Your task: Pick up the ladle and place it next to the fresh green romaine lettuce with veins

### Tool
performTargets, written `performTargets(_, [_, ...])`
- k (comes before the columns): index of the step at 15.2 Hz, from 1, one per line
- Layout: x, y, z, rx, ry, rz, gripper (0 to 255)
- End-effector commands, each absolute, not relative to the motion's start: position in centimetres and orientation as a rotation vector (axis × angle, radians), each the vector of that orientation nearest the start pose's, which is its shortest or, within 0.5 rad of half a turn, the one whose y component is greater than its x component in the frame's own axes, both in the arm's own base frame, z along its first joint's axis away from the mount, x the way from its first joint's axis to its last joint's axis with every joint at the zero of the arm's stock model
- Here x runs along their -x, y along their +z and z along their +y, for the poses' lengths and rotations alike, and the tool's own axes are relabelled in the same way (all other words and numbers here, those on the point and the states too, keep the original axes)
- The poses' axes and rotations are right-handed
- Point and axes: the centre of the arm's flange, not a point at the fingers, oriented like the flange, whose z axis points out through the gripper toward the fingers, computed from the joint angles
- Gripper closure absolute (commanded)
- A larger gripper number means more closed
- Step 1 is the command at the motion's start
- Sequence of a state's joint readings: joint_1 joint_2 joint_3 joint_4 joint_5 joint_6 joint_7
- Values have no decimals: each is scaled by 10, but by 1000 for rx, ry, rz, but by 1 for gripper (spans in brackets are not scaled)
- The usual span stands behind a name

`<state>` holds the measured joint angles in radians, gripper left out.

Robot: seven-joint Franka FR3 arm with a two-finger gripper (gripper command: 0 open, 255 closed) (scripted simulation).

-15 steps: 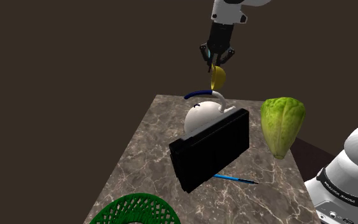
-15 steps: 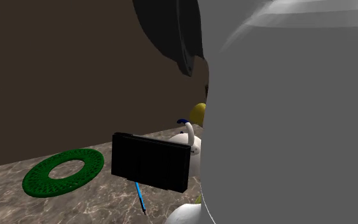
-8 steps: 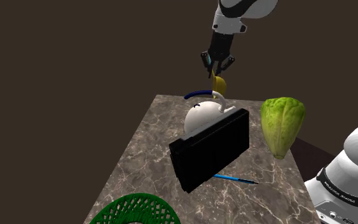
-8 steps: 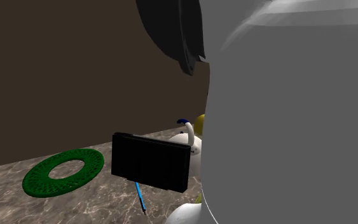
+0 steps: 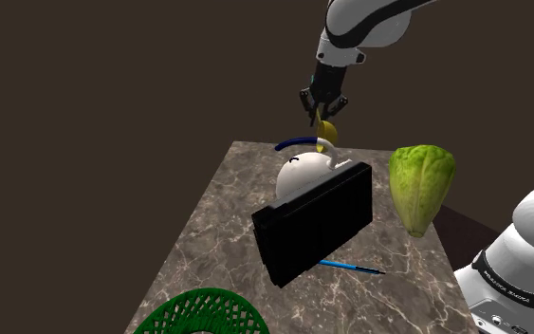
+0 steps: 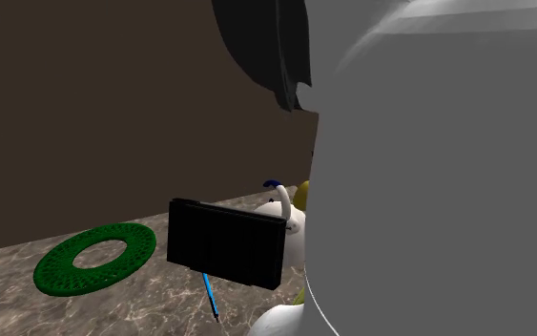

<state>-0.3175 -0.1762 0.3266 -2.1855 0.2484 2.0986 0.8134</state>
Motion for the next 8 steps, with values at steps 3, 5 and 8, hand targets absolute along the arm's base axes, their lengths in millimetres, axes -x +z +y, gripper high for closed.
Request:
performTargets(3, [-507, 439, 21, 2652, 3, 1322, 255])
performTargets(5, [-507, 428, 21, 2652, 3, 1322, 255])
performTargets(8, [-507, 413, 21, 2652, 3, 1322, 255])
